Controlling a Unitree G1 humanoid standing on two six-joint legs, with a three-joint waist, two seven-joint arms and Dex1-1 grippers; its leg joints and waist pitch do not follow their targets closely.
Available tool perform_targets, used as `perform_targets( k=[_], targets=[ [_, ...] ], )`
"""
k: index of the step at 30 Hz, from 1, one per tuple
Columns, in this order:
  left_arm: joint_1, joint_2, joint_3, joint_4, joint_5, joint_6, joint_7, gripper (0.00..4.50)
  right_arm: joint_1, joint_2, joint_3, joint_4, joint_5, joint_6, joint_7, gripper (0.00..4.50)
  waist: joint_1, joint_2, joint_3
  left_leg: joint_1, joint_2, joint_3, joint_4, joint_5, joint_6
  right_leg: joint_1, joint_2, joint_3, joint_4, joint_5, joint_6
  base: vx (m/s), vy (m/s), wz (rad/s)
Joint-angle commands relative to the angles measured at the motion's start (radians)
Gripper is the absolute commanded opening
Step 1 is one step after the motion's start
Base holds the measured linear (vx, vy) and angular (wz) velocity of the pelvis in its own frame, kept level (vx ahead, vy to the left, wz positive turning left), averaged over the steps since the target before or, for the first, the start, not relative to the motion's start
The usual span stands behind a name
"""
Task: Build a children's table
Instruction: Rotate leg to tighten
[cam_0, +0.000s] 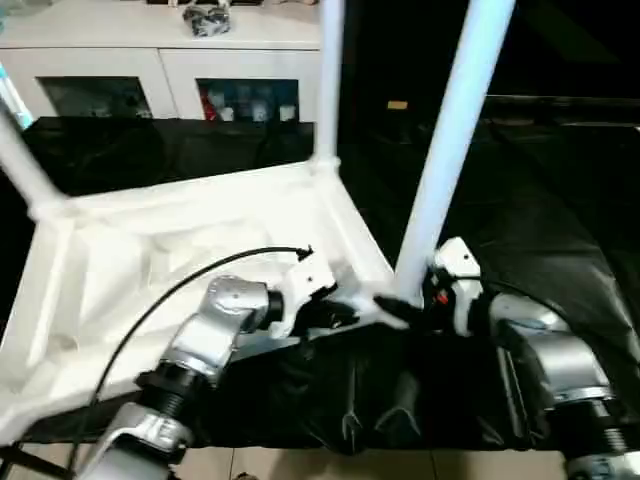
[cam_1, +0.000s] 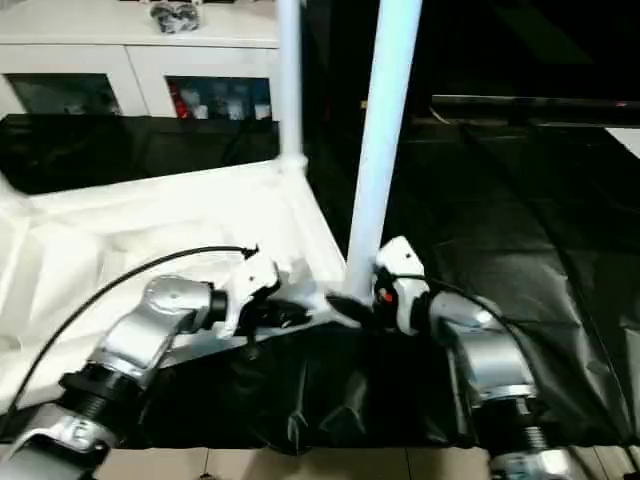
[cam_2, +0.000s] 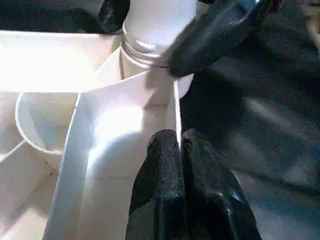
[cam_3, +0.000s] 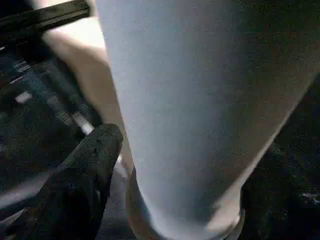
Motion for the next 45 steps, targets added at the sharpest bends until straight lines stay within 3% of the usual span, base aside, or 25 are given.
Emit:
perform_targets(
  k=[1,5,9,12,19,24,25,26,27,30,35,37,40,42,43,44,45],
  targets=[
    [-0.029,-0.013,-0.040,-0.037,-0.037,-0.044,-0.069,0.00,0.007,0.001,0.082,-0.061,0.052,0.007,0.118,3.40,0.004,-0.015,-0.061,0.016,0.028,-0.008,-0.056,-0.210,0.074,0.046,-0.046,0.033,-0.053,-0.207,-0.222,0.000,0.000,0.00],
    [-0.044,0.012,-0.052,-0.009,-0.036,-0.064,-0.118,0.00,0.014,-0.035,0.109,-0.079,0.058,0.008,0.194,3.15,0.013,-0.014,-0.057,0.026,0.032,-0.008,-0.060,-0.270,0.044,0.037,-0.047,0.036,-0.063,-0.292,-0.207,0.000,0.000,0.00],
    [-0.063,0.016,-0.050,0.020,-0.037,-0.076,-0.124,0.00,0.020,-0.054,0.130,-0.081,0.047,-0.003,0.225,2.86,0.018,-0.015,-0.056,0.024,0.031,-0.010,-0.064,-0.290,0.026,0.037,-0.051,0.037,-0.067,-0.339,-0.187,0.000,0.000,0.00],
    [-0.075,0.014,-0.049,0.035,-0.036,-0.081,-0.126,0.00,0.020,-0.062,0.135,-0.077,0.047,-0.010,0.233,2.62,0.021,-0.014,-0.058,0.022,0.030,-0.012,-0.063,-0.276,0.024,0.040,-0.052,0.037,-0.066,-0.326,-0.185,0.000,0.000,0.00],
    [-0.075,-0.006,-0.048,0.044,-0.032,-0.084,-0.109,0.00,0.024,-0.057,0.132,-0.069,0.049,-0.009,0.231,2.56,0.028,-0.012,-0.061,0.020,0.029,-0.012,-0.060,-0.257,0.029,0.042,-0.051,0.036,-0.061,-0.294,-0.193,0.000,0.000,0.00],
    [-0.079,-0.037,-0.027,0.059,-0.029,-0.080,-0.023,0.00,0.030,-0.017,0.090,-0.051,0.047,-0.004,0.124,2.56,0.029,-0.014,-0.061,0.023,0.030,-0.011,-0.060,-0.263,0.028,0.039,-0.050,0.036,-0.064,-0.308,-0.191,0.000,0.000,0.00],
    [-0.079,-0.037,-0.027,0.059,-0.029,-0.080,-0.023,0.00,0.030,-0.017,0.090,-0.051,0.047,-0.004,0.124,2.56,0.028,-0.014,-0.060,0.022,0.030,-0.010,-0.060,-0.263,0.025,0.038,-0.050,0.036,-0.064,-0.310,-0.191,0.000,0.000,0.00],
    [-0.084,-0.070,-0.011,0.072,-0.015,-0.073,0.065,0.00,0.012,0.060,0.039,0.001,0.016,0.007,-0.065,2.56,0.025,-0.013,-0.059,0.020,0.028,-0.012,-0.061,-0.264,0.019,0.039,-0.050,0.035,-0.065,-0.322,-0.186,0.000,0.000,0.00],
    [-0.083,-0.079,-0.008,0.073,-0.013,-0.068,0.083,0.00,0.007,0.082,0.027,0.016,0.009,0.013,-0.113,2.56,0.017,-0.009,-0.059,0.019,0.025,-0.015,-0.063,-0.270,0.004,0.039,-0.052,0.033,-0.067,-0.342,-0.179,0.000,0.000,0.00],
    [-0.081,-0.124,-0.004,0.071,-0.003,-0.035,0.154,0.00,-0.004,0.159,0.003,0.069,-0.026,0.006,-0.275,2.56,-0.003,-0.015,-0.059,0.018,0.022,-0.017,-0.067,-0.286,-0.012,0.040,-0.050,0.031,-0.070,-0.370,-0.161,0.000,0.000,0.00],
    [-0.088,-0.191,0.004,0.087,0.009,-0.005,0.255,0.00,-0.027,0.256,-0.037,0.119,-0.033,0.011,-0.431,2.56,-0.018,-0.017,-0.060,0.017,0.021,-0.016,-0.065,-0.275,0.004,0.041,-0.049,0.033,-0.073,-0.349,-0.159,0.000,0.000,0.00],
    [-0.088,-0.239,0.004,0.088,0.015,0.012,0.319,0.00,-0.039,0.323,-0.041,0.130,-0.046,0.020,-0.508,2.56,-0.021,-0.011,-0.060,0.016,0.021,-0.015,-0.065,-0.266,0.007,0.040,-0.048,0.033,-0.072,-0.332,-0.165,0.000,0.000,0.00],
    [-0.085,-0.243,-0.002,0.084,0.015,0.012,0.318,0.00,-0.038,0.342,-0.041,0.121,-0.030,0.027,-0.496,2.56,-0.021,-0.009,-0.061,0.017,0.020,-0.016,-0.065,-0.264,0.010,0.042,-0.046,0.033,-0.071,-0.316,-0.163,0.000,0.000,0.00],
    [-0.084,-0.237,-0.006,0.082,0.018,0.009,0.308,0.00,-0.038,0.341,-0.042,0.113,-0.017,0.028,-0.488,3.10,-0.021,-0.007,-0.061,0.016,0.019,-0.015,-0.065,-0.268,0.016,0.042,-0.045,0.034,-0.071,-0.301,-0.163,0.000,0.000,0.00],
    [-0.084,-0.237,-0.007,0.082,0.019,0.009,0.308,0.00,-0.039,0.340,-0.042,0.112,-0.017,0.028,-0.487,3.10,-0.021,-0.006,-0.061,0.016,0.020,-0.015,-0.065,-0.268,0.016,0.042,-0.046,0.034,-0.071,-0.301,-0.164,0.000,0.000,0.00],
    [-0.082,-0.222,-0.011,0.084,0.022,0.001,0.289,0.00,-0.039,0.317,-0.037,0.099,-0.020,0.028,-0.469,3.30,-0.021,0.002,-0.060,0.017,0.019,-0.015,-0.066,-0.277,0.013,0.041,-0.045,0.034,-0.073,-0.306,-0.163,0.000,0.000,0.00],
    [-0.082,-0.218,-0.014,0.083,0.022,0.000,0.282,0.00,-0.039,0.307,-0.035,0.094,-0.023,0.027,-0.463,3.35,-0.022,-0.001,-0.060,0.017,0.019,-0.015,-0.066,-0.287,0.011,0.042,-0.045,0.033,-0.074,-0.313,-0.161,0.000,0.000,0.00]
  ],
)
